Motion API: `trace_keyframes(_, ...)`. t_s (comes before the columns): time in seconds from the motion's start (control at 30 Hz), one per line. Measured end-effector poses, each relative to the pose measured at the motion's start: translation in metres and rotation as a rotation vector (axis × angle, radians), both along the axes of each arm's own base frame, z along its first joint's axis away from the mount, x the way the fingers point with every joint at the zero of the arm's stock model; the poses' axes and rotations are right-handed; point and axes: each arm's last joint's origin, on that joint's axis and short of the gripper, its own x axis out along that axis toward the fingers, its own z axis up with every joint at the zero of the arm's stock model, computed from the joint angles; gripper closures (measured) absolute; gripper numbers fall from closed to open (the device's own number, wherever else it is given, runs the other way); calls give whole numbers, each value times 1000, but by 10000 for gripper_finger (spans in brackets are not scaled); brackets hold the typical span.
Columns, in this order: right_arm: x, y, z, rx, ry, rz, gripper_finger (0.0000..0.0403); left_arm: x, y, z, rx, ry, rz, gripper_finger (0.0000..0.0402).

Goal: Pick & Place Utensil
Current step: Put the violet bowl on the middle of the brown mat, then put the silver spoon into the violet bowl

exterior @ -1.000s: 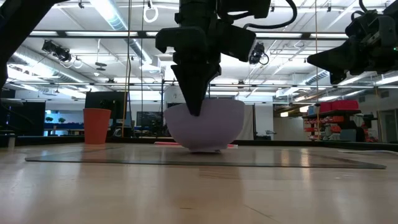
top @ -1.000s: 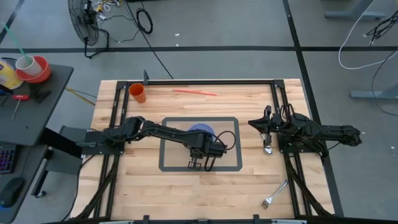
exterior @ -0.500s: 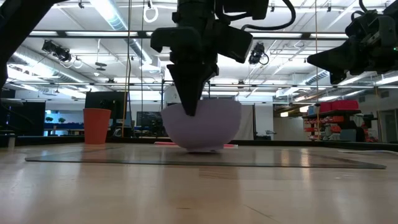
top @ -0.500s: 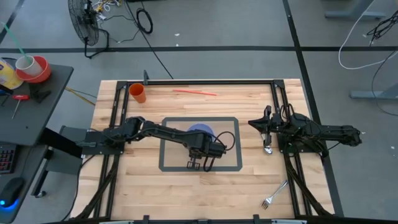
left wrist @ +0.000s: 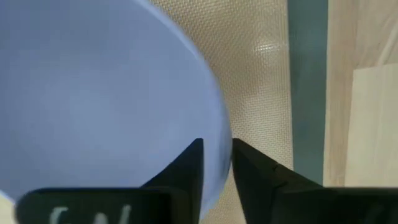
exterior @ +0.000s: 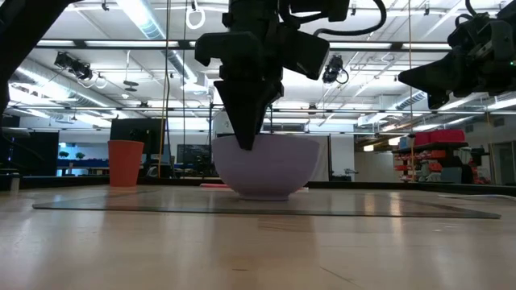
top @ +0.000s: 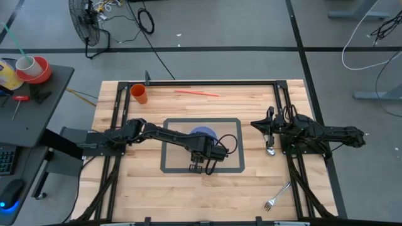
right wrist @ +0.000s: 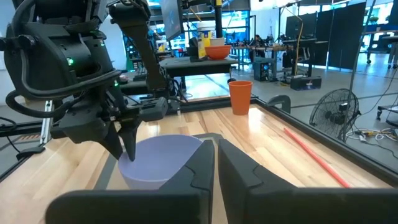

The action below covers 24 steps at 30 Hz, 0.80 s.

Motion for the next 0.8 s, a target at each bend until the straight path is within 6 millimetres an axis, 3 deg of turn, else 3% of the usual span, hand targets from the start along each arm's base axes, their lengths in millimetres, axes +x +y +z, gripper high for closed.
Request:
trace_keyframes(0.17,0,0,0,0,0,0,376,-1,1,4,34,-16,7,268)
trace_keyframes(0.37,0,0,0,0,0,0,376,-17,-11,44,-4,-63,15,235)
trace_keyframes(0.63,0,0,0,0,0,0,376,-77,-48,114,-62,-269,-99,237)
trace_keyframes(0.8,0,0,0,0,0,0,376,-130,-52,134,-98,-501,-143,252)
